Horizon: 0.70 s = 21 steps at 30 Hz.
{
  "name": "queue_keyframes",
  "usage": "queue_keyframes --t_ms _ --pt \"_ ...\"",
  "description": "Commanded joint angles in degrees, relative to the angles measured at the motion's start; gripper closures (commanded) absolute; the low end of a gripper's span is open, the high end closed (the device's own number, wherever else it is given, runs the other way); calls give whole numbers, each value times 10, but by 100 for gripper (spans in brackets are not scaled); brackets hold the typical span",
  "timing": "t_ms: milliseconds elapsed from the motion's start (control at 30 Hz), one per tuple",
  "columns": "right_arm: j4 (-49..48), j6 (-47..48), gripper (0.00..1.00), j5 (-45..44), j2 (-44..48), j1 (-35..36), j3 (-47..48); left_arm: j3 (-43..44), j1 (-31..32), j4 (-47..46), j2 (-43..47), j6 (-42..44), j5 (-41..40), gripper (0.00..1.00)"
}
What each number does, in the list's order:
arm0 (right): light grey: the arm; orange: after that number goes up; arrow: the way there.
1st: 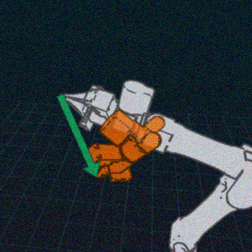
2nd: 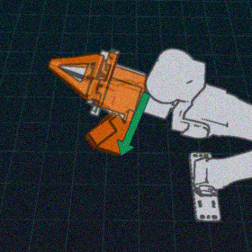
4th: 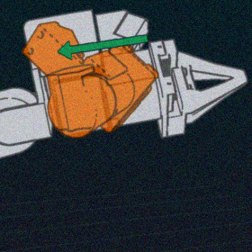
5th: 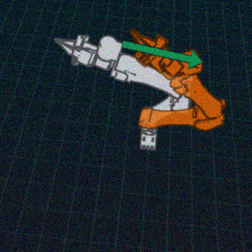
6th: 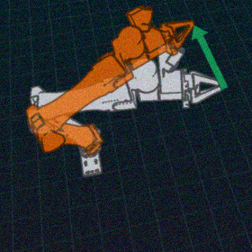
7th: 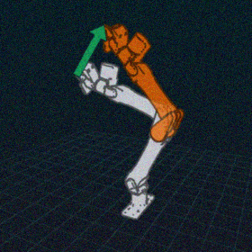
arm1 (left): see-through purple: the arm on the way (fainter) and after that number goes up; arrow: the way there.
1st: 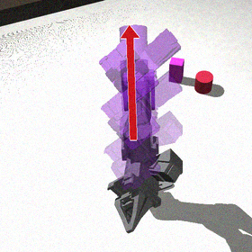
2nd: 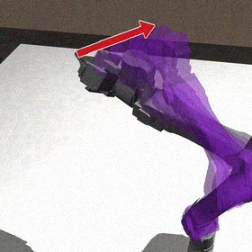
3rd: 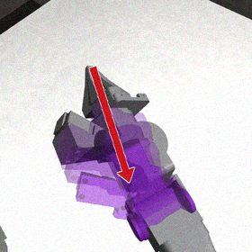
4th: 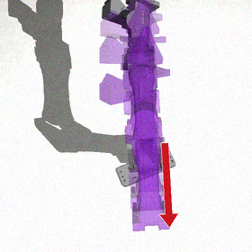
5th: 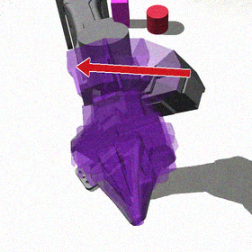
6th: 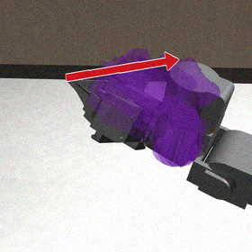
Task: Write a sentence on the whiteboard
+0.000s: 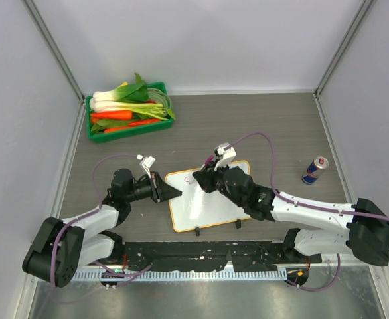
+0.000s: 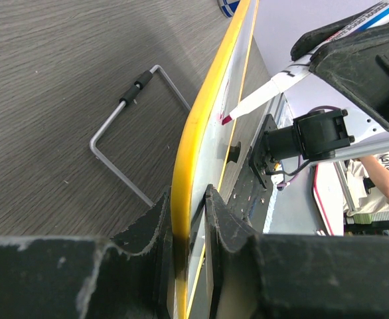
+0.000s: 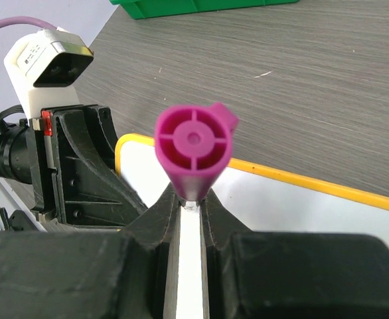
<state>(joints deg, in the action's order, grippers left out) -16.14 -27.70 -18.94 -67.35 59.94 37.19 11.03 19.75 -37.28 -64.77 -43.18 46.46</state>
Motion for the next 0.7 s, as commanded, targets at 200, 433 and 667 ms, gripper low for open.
queue_keyframes --t_ms 200,433,667 --pt "-6 -1 99 14 0 3 -6 2 -1 21 -11 39 -28 100" --pt "-31 -9 99 25 -23 4 5 2 -1 21 -10 39 -27 100" --pt "-51 -15 99 20 -36 4 13 1 -1 20 -10 39 -27 100"
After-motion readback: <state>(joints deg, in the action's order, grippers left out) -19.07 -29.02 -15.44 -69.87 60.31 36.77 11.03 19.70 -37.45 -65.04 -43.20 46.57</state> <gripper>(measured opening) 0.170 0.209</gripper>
